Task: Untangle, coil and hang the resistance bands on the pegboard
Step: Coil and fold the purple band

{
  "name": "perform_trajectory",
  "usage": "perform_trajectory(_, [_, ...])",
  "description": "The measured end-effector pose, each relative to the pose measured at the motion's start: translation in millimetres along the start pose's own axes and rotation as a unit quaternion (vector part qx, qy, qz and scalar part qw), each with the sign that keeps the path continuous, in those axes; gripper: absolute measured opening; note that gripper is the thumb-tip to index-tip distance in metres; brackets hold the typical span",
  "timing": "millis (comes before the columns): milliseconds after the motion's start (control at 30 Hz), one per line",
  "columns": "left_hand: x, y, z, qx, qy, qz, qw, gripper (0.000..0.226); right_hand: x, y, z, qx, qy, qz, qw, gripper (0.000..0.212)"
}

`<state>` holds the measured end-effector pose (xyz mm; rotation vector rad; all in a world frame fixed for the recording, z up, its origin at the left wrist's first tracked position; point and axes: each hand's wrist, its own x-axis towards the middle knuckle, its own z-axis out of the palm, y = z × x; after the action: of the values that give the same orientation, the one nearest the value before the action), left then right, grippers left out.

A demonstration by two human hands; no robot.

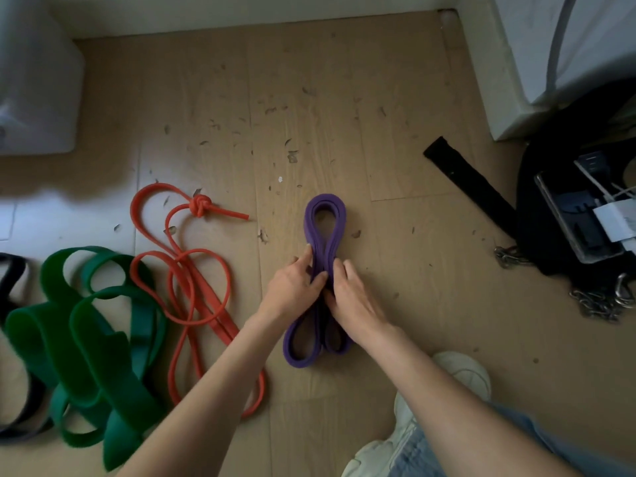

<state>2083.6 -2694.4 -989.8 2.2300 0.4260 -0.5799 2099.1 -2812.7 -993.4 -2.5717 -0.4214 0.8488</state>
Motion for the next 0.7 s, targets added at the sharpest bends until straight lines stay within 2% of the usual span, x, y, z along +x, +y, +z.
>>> perform_trajectory(167, [15,33,16,-0.061,-0.024,0.033,0.997,0.063,2,29,-37,-0.031,0.026,0.003,0.999,0.050])
perform_trajectory(333, [46,80,35,-0.120,-0.015,0.040,0.992,0.068,12,65,-73,-0.041,0.073,0.075,0.994,0.045])
perform_trajectory(467, [55,92,41,-0.047,-0.011,0.021,0.999,0.067,22,77,-78,-0.029,0.017,0.118,0.992,0.055])
perform_trajectory(567, [43,78,43,0.033,0.001,-0.037,0.999,0.064,15,77,-70,0.020,0.029,0.185,0.982,0.066])
perform_trajectory(633, [29,68,52,0.022,-0.043,-0.048,0.998,0.066,6,75,-64,0.042,0.064,0.209,0.975,0.071])
perform_trajectory(700, [18,67,63,-0.042,-0.080,-0.025,0.996,0.068,-2,75,-59,0.050,0.081,0.173,0.980,0.066])
